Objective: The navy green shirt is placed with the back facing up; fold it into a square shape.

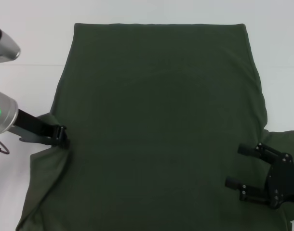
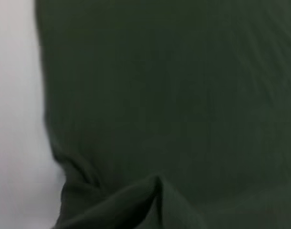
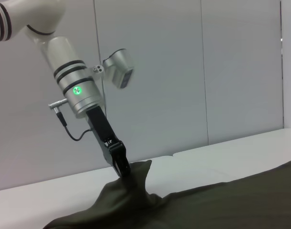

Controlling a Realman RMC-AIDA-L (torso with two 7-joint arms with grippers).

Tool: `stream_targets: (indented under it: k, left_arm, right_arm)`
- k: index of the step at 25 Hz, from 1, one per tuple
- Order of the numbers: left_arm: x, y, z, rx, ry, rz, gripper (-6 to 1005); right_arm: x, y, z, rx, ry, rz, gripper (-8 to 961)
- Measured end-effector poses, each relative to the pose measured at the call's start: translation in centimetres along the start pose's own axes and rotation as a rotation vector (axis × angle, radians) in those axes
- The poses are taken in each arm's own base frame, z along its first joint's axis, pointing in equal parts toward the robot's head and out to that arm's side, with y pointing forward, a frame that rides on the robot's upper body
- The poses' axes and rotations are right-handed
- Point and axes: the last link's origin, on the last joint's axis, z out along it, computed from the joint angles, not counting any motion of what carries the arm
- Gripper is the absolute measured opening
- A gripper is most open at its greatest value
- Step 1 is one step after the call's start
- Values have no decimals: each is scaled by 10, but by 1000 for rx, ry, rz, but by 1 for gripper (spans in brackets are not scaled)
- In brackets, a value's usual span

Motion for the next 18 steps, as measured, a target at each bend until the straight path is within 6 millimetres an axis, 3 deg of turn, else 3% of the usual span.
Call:
stream_targets:
  k: [7, 12, 18]
  left_arm:
    - [-4, 10, 9, -100, -37, -51, 26]
    - [-8, 15, 14, -241, -54, -92, 241]
    - [-13, 11, 20, -262, -73, -126, 354]
  right_arm:
    - [1, 1, -1, 2, 0, 4, 913]
    - [1, 1, -1, 1, -2, 3, 913]
    - [0, 1, 0, 0, -2, 2, 913]
